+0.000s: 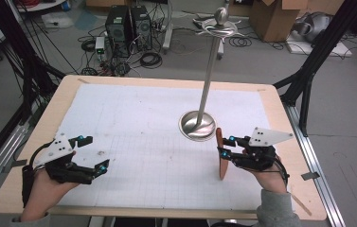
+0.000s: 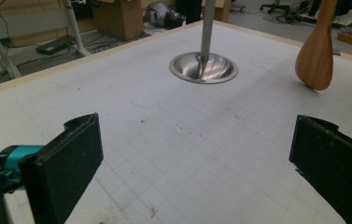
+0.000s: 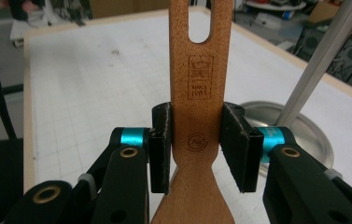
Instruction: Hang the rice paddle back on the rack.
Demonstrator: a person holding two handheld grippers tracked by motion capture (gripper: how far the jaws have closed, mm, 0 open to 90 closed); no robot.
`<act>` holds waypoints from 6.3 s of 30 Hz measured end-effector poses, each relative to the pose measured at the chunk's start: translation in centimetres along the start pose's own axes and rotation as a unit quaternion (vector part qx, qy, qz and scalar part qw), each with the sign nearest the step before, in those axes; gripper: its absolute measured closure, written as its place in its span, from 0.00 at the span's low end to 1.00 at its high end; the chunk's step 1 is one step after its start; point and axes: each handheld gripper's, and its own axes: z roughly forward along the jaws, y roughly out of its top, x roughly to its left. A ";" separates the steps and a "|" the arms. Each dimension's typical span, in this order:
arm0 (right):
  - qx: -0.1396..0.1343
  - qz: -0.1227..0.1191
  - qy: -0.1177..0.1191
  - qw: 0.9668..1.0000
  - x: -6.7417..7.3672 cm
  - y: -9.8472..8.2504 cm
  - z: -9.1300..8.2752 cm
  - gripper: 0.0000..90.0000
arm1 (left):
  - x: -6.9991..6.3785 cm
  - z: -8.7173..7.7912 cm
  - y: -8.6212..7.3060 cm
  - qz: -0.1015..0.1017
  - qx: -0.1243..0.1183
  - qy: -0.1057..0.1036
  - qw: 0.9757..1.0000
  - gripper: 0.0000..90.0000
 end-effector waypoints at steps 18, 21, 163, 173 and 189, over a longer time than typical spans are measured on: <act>-0.055 0.016 -0.014 0.998 -0.4 -0.2 -1.4 0.72 | -0.1 0.4 0.0 0.001 0.003 -0.003 1.000 0.04; -0.058 0.017 -0.014 0.998 -0.4 -0.2 -1.5 0.72 | -0.1 0.5 0.0 0.002 0.003 -0.004 1.000 0.04; -0.083 0.033 -0.037 0.995 -13.6 16.6 -2.9 0.72 | 1.3 -3.0 -1.6 -0.016 -0.030 0.004 0.999 0.04; -0.085 0.034 -0.044 0.995 -13.6 16.7 -2.5 0.72 | 1.4 -2.9 -1.6 -0.020 -0.024 0.013 0.999 0.04; -0.074 0.029 -0.037 0.996 -13.6 17.1 -1.3 0.72 | 1.5 -2.9 -1.7 -0.023 -0.025 0.016 0.999 0.04</act>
